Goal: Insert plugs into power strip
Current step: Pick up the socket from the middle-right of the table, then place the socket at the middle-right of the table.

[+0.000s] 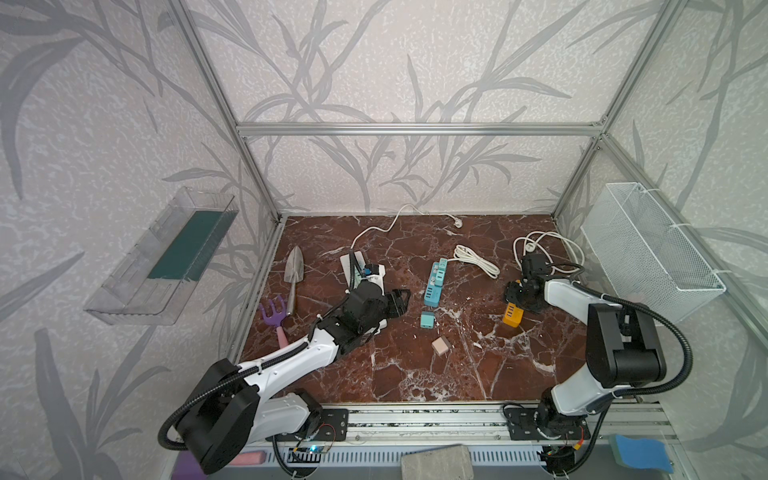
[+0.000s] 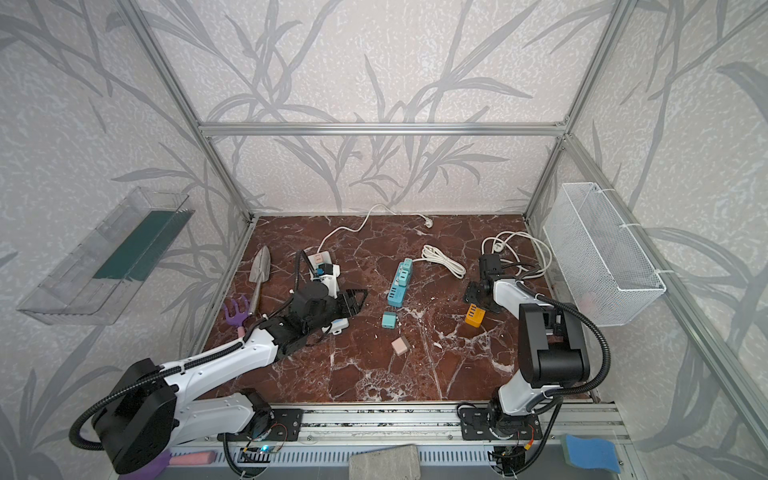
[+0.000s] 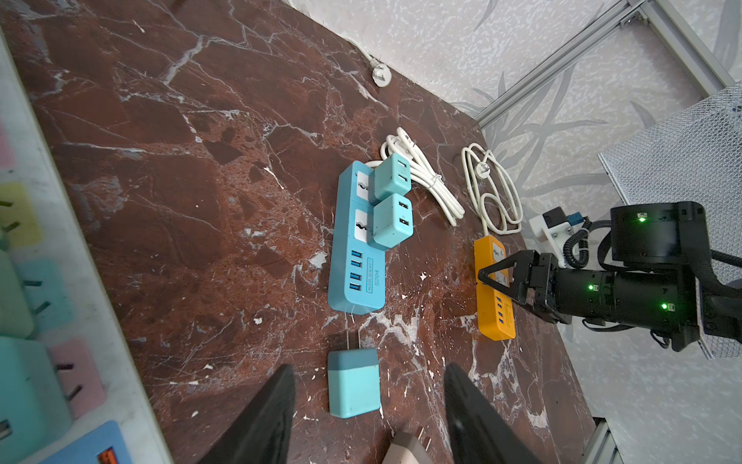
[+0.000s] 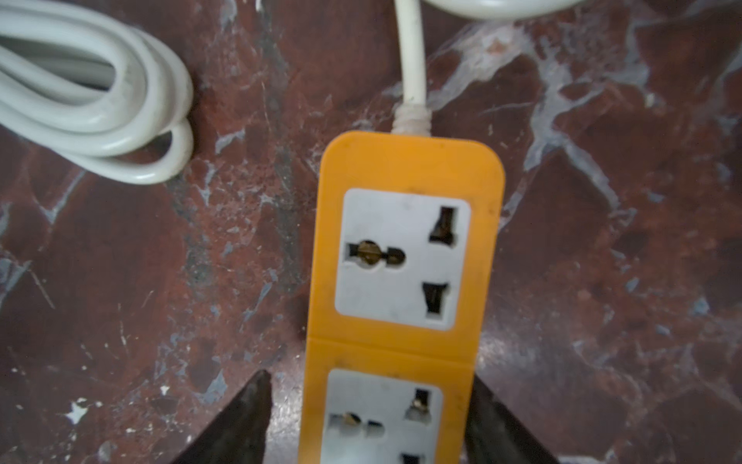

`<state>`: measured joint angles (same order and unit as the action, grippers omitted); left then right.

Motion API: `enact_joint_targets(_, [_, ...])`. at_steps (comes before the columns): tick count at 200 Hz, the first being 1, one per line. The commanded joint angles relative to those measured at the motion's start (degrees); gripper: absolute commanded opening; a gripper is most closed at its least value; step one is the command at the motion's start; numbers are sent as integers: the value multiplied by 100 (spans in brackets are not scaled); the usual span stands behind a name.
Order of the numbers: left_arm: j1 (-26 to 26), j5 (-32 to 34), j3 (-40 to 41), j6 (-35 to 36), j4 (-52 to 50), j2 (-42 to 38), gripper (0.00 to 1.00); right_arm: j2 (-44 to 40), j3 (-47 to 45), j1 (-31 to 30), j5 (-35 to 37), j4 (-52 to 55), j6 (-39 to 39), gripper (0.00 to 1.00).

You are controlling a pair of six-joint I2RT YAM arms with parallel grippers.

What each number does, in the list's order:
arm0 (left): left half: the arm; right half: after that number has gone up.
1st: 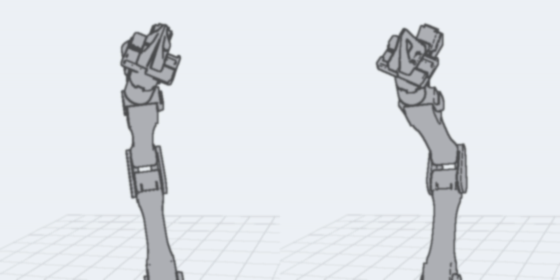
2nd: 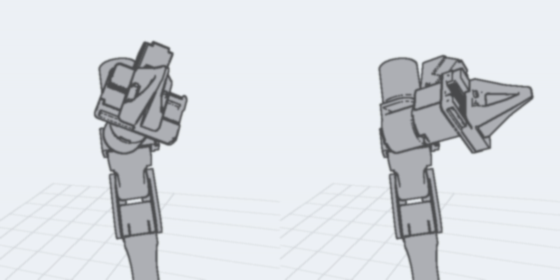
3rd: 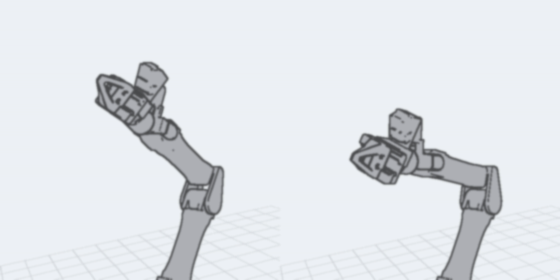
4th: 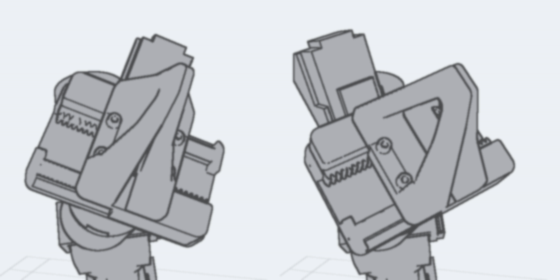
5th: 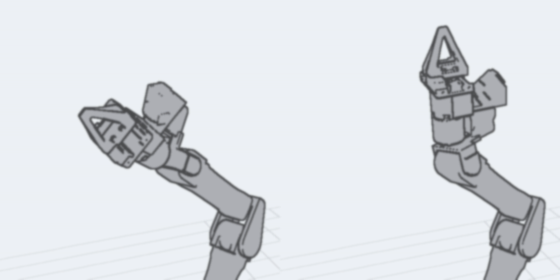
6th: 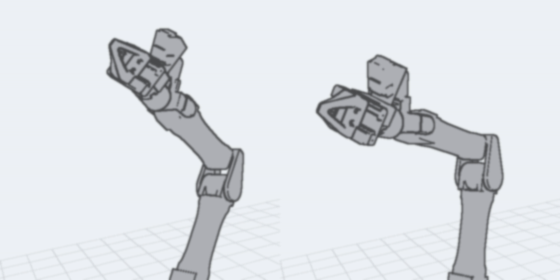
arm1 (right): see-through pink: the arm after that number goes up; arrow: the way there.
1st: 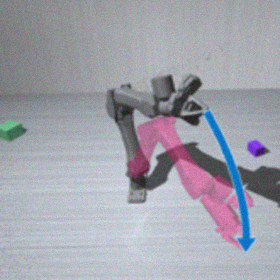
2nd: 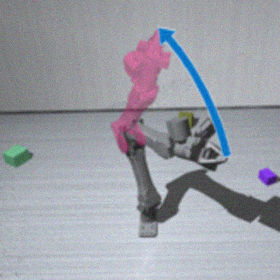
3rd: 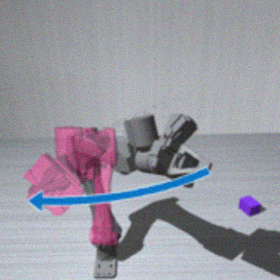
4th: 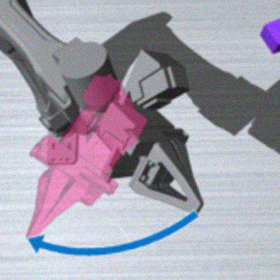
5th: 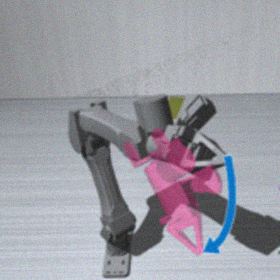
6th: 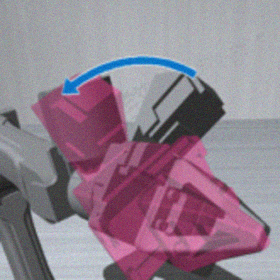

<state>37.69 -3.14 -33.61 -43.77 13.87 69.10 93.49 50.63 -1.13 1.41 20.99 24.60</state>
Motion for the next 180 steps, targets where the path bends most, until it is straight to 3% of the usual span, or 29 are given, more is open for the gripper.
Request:
enact_joint_targets(1, [-24, 29, -146, -70, -59, -120, 60, -111, 37, 7, -353, 54, -35, 59])
enact_joint_targets(32, [-23, 23, -121, -87, -43, -151, 60, -513, -231, -362, -395, 63, 61, 50])
enact_joint_targets(75, [-24, -86, -91, -158, -40, -151, 59, -959, -904, -1396, -150, -154, 792, 50])
enact_joint_targets(116, [-15, -186, -58, -229, -90, -195, 58, -787, -1073, -2160, -31, -360, 1158, 51])
enact_joint_targets(159, [83, -269, -190, 29, -635, -174, 56, -1052, -1086, -2330, 48, -191, 1302, 72])
enact_joint_targets(180, [340, -107, -517, 460, -1379, 39, 56, -1531, -1103, -2331, 153, 77, 1235, 77])
